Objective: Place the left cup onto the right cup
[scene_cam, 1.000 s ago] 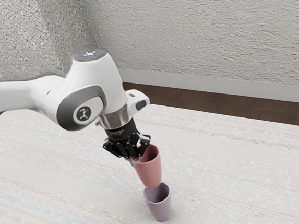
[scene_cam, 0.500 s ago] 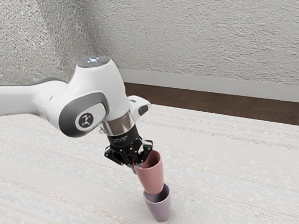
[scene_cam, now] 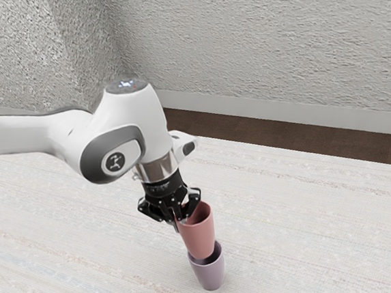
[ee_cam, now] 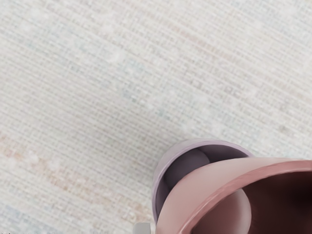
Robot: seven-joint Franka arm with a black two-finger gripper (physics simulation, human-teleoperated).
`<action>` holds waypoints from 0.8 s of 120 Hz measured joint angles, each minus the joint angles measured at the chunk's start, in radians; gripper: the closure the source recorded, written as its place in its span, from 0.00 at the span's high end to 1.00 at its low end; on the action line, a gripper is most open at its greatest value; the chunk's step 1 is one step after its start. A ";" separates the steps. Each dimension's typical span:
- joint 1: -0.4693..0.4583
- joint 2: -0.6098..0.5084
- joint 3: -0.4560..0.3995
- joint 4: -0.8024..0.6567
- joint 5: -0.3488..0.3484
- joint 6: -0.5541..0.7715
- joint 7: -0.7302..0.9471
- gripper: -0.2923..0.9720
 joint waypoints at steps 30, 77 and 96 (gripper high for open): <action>0.001 0.010 -0.007 -0.001 0.000 0.005 -0.017 0.15; 0.000 0.018 -0.015 -0.013 -0.001 0.016 -0.033 0.15; 0.000 0.022 -0.015 -0.016 -0.001 0.019 -0.037 0.15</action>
